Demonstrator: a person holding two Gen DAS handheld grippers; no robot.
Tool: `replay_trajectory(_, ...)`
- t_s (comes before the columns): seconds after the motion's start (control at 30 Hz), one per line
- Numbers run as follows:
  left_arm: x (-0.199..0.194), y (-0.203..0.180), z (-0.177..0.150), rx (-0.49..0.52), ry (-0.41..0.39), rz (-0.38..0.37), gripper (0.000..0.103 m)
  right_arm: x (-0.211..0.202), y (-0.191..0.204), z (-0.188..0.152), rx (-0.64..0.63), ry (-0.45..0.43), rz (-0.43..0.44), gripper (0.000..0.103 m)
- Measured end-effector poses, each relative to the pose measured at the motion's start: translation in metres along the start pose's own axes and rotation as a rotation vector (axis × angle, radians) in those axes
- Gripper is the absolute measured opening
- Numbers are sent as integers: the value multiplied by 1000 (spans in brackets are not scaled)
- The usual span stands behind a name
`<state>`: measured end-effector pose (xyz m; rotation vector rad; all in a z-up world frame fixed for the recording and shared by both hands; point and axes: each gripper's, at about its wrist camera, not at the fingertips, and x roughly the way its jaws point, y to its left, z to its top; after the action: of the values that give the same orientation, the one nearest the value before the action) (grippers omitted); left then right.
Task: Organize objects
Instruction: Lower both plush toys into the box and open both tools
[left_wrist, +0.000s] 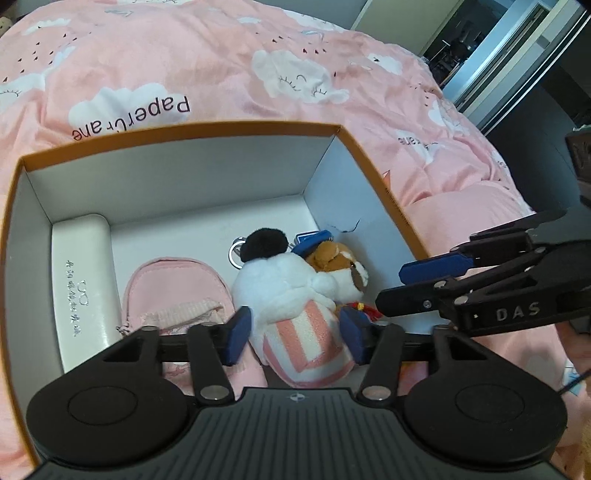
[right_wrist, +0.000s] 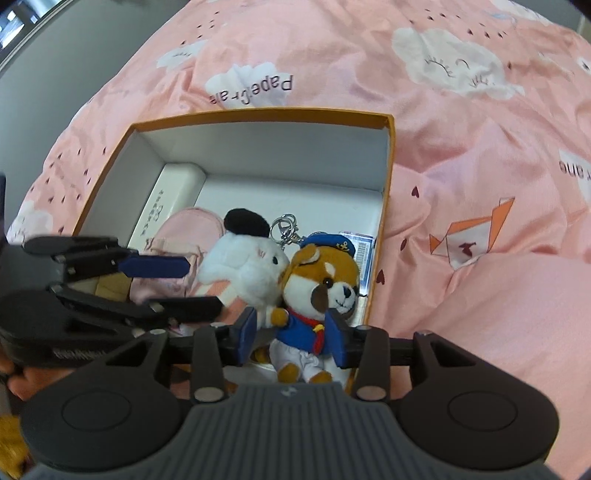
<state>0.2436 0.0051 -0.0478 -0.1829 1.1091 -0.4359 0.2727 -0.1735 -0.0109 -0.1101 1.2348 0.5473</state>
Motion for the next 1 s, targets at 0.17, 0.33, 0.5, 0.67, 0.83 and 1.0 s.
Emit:
replay_trajectory(0.17,4,4,1,-21,43,7,38,3,6,2,-99,0,-43,38)
replay_trajectory(0.33,21,5,-4,-66,115,19,30,11,5,4,-120,10,-40,36)
replay_trajectory(0.5,35,8,-11,-87,150,44,21,13,7,5,-157,7,-44,36)
replay_trajectory(0.67,13,5,-6,-47,90,17,21,10,8,10,-190,-17,-58,37)
replay_trajectory(0.83,-9,5,15,-14,-64,33,29,10,16,18,-299,-59,-95,37)
replay_trajectory(1.0,15,0,33,22,-69,69,30,29,27,29,-436,-44,-133,36)
